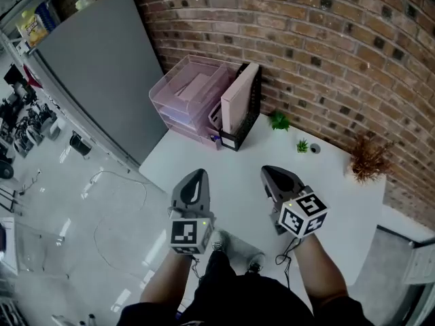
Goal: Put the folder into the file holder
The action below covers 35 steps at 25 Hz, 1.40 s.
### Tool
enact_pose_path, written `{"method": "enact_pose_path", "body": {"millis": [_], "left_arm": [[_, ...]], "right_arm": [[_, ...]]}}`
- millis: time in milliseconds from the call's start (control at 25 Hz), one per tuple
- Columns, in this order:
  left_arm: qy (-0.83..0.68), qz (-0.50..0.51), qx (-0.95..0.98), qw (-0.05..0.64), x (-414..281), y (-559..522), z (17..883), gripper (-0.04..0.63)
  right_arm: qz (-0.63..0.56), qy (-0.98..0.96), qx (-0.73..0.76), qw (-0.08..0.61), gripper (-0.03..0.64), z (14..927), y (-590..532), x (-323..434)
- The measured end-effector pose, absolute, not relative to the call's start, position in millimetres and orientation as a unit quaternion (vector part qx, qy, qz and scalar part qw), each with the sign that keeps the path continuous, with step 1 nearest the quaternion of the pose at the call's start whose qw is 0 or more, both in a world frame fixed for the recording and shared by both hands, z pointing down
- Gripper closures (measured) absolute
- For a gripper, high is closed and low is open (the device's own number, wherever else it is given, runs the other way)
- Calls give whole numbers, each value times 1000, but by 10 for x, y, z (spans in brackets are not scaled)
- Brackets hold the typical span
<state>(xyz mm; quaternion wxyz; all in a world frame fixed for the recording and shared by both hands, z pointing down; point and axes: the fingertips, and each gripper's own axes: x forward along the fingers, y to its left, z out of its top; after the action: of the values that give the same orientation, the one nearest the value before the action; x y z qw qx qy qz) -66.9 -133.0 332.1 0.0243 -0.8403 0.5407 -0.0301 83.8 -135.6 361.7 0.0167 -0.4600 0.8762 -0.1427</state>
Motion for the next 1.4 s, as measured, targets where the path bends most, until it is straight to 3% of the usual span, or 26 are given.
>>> {"method": "enact_pose_path", "body": {"millis": [880, 1400], "left_arm": [[421, -32, -906, -29, -2059, -381, 3537, 589], [289, -18, -956, -52, -1644, 148, 3627, 589]], "right_arm": [[-130, 844, -519, 28, 614, 3606, -385, -780], [-120, 761, -637, 16, 614, 3589, 560, -382]]}}
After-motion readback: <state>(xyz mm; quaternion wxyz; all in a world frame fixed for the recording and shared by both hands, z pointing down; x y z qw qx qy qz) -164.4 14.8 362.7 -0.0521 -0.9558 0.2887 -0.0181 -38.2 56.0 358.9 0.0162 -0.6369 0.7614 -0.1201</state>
